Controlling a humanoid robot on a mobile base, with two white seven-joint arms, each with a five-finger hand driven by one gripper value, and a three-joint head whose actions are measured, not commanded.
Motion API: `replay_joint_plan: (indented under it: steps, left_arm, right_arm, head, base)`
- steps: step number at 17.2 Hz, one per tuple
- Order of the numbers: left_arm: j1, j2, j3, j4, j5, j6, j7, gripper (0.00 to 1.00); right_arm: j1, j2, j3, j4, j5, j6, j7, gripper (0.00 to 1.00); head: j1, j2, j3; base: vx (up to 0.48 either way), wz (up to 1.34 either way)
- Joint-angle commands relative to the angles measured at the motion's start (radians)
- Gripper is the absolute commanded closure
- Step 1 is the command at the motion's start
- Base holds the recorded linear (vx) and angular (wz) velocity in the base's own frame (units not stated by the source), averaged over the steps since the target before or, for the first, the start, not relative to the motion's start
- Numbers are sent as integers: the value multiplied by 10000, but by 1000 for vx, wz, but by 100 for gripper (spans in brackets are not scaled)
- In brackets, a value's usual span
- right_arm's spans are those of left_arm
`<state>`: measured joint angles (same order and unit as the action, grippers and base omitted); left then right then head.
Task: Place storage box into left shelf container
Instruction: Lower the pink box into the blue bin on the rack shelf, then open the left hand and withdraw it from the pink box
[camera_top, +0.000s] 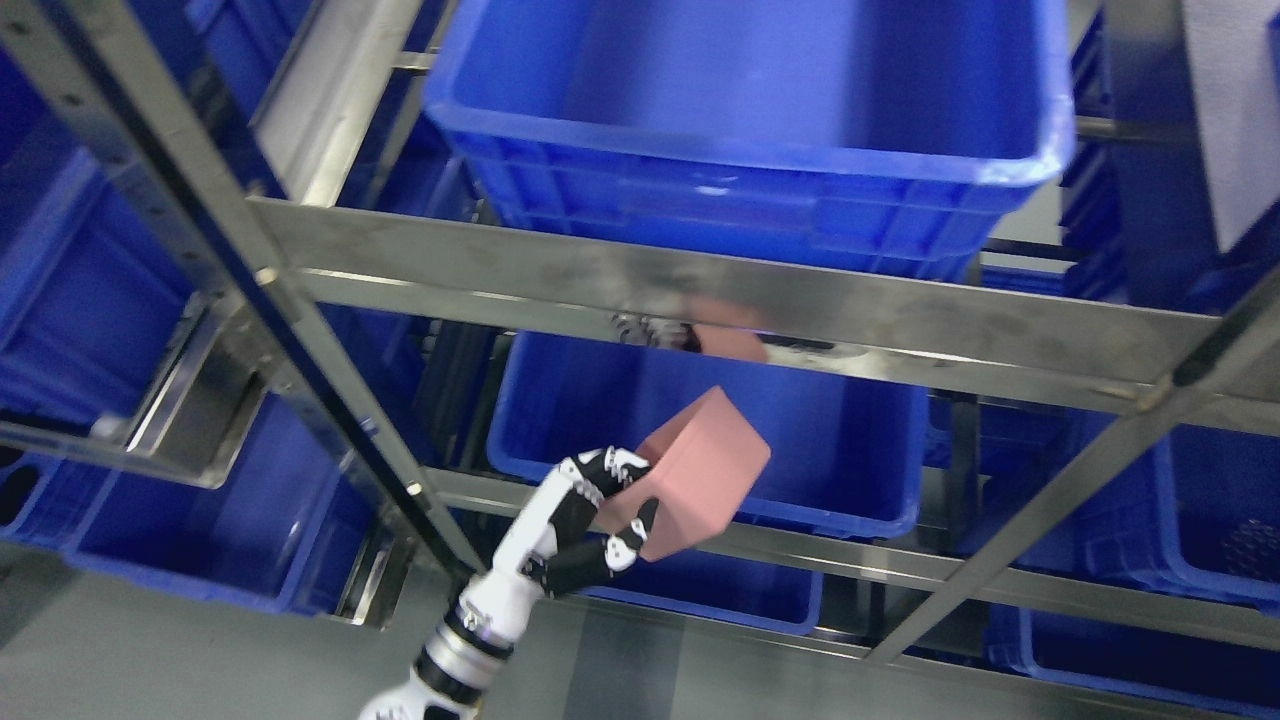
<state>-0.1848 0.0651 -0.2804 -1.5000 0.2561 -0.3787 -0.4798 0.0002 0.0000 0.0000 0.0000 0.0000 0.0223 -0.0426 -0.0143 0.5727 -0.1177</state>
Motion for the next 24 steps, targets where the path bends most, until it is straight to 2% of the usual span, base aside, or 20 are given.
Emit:
replay_joint_plan:
  steps: [1,5,8,10,11,14,18,19,21,24]
  left_arm:
    - [-2872,729,595,2525,-1482,520,-247,92]
    - [-3414,500,504,3492,-3918,520,-1076,92]
    - [-3444,-326,594,4764,-5913,138,-1108,91]
    - [-3536,-477,611,5105,-6394,-246,-1093,88]
    - [-3537,-477,611,5091,-6395,-247,-1077,82]
    - [-3766,-477,611,5075,-6396,-247,-1016,45]
    - [-3737,-477,1208,4374,-5847,-278,-925,12]
    - [-3614,-477,1209,4051,-5084,-278,-681,8]
    - [-2942,-477,1148,2813,-2939,-110,496,6]
    - [-1455,-477,812,527,-2101,259,2658,1]
  right_arm:
    - [90,-174,-46,-175,15,-8,-3,0]
    - [90,-174,-46,-175,15,-8,-3,0]
    - [90,-174,-46,-175,15,-8,-3,0]
    - [90,-174,-46,-175,15,-8,-3,0]
    - [90,-174,-46,-175,15,-8,-3,0]
    - [90,-174,-46,-175,15,-8,-3,0]
    - [90,-174,-46,-175,15,-8,-3,0]
    - [90,-174,-46,-175,15,-8,-3,0]
    - [90,-174,-46,-175,15,-8,-3,0]
    - [90,-174,-46,-175,15,-8,-3,0]
  head:
    - [0,0,0]
    - [0,0,0]
    - [0,0,0]
    - [0,0,0]
    - [0,0,0]
    - [0,0,0]
    - [0,0,0]
    - [0,0,0]
    - [0,0,0]
    - [0,0,0]
  base:
    - [70,-341]
    - [52,-266]
    - [24,-118]
    - [4,-18]
    - [-1,19]
    - [-8,23]
    - [-2,4]
    - [0,0]
    - [0,0]
    - [0,0]
